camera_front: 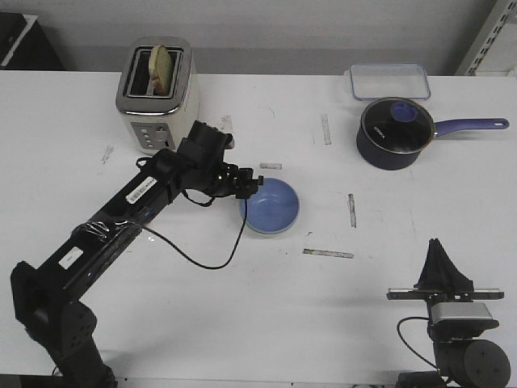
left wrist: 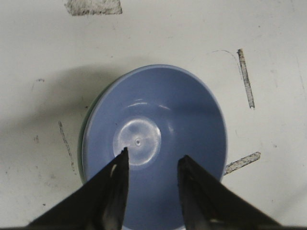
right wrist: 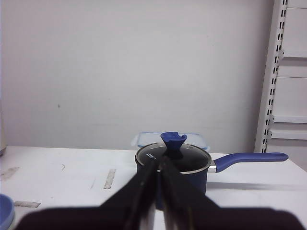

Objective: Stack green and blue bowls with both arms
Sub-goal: 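Carry the blue bowl over the green bowl and lower it inside, then open the left gripper and withdraw it toward the robot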

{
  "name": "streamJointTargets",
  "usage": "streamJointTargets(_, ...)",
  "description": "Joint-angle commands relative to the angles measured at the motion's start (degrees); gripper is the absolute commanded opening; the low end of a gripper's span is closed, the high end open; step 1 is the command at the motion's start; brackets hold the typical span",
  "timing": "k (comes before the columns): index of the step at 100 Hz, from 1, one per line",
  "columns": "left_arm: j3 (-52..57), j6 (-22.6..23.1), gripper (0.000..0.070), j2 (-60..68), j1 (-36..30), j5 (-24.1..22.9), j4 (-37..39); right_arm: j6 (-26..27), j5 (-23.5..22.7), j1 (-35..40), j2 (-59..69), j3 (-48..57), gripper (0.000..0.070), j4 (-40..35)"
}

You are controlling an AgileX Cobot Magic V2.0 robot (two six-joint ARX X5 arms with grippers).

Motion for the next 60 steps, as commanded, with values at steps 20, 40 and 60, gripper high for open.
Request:
streamJointTargets(20,-12.0,19.9,0.022,-11.1,2.1,-0.2,17.5,-0.3,0.0,0.0,-0.2,0.2,0.0005,0.7)
streamJointTargets(40,-27.5,21.6,0.0303,-22.3,4.4,-0.2,29.9,-0.3,0.0,0.0,-0.2,0.2,0.0005,0.7)
streamJointTargets(60,-42.3,21.7,0.018,-35.1,7.6,-5.7,41.7,-0.3,0.0,0.0,-0.2,0.2,0.0005,0.7)
